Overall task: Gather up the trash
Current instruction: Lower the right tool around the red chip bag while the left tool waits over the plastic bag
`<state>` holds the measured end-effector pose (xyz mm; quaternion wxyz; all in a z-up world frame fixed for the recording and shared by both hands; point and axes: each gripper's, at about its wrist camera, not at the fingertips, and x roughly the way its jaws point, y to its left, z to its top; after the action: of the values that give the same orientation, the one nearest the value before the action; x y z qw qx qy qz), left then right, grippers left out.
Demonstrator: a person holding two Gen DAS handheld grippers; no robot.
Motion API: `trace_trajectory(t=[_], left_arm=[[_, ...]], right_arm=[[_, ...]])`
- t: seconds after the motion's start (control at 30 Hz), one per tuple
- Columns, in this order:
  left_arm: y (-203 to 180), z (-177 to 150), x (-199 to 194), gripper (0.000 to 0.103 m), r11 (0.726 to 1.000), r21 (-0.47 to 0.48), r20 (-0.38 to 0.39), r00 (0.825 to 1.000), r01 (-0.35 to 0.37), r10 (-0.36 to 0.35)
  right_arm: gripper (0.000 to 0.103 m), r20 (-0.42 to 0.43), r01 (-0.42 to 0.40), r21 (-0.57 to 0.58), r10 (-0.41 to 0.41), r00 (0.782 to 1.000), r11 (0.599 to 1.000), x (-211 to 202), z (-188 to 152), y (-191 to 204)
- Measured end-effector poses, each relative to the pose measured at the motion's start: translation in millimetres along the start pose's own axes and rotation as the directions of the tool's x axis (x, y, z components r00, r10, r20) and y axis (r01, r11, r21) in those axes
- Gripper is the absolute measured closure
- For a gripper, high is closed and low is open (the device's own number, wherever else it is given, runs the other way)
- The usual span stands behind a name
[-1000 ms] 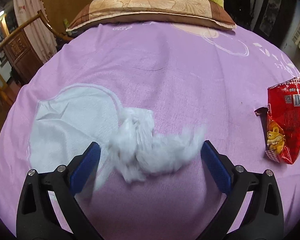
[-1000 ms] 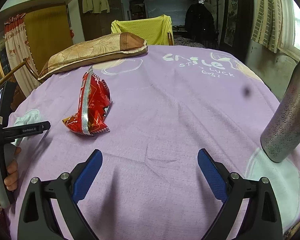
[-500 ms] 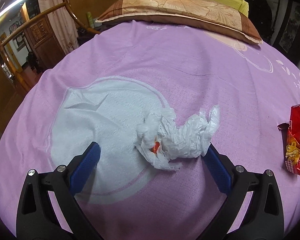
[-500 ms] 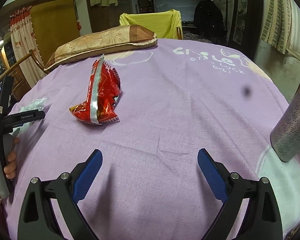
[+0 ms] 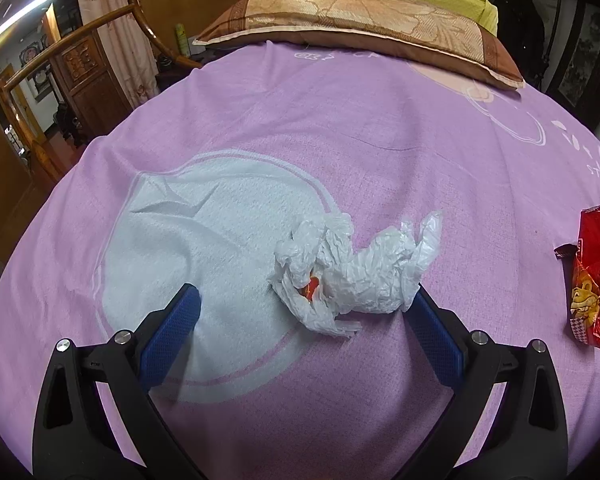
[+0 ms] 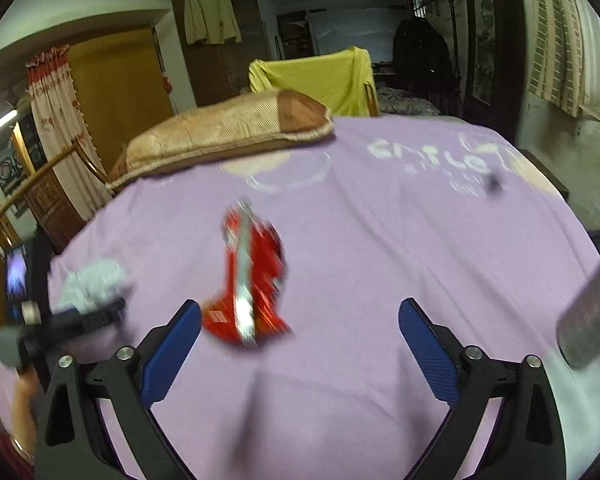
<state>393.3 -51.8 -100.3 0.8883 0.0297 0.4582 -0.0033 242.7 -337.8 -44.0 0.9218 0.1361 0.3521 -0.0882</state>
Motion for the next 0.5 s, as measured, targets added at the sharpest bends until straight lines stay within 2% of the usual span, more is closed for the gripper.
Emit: trace_trajectory(t=[0.1, 0.3, 0.4, 0.5], left_arm=[[0.2, -0.1, -0.2, 0.005, 1.0, 0.001, 0.0, 1.0, 0.001, -0.001], [0.4, -0.5, -0.6, 0.006, 1.0, 0.003, 0.002, 1.0, 0.011, -0.011], [0.0, 0.4, -0.3, 0.005, 1.0, 0.002, 0.002, 1.0, 0.007, -0.007], [-0.4, -0.1, -0.2, 0.005, 1.0, 0.0, 0.002, 1.0, 0.004, -0.004]], right_arm=[[0.006, 0.02, -0.009, -0.008, 0.009, 1.0, 1.0, 19.2, 9.9, 15.7], [0.005, 0.039, -0.006, -0.059, 0.008, 0.999, 0.998, 42.7, -14.1, 22.2], [0.005, 0.022, -0.042, -0.029, 0.043, 0.999, 0.999, 47.9, -11.0, 17.8], [0.005, -0.037, -0.056, -0.05, 0.055, 0.998, 0.997, 58.8, -11.3, 22.5]])
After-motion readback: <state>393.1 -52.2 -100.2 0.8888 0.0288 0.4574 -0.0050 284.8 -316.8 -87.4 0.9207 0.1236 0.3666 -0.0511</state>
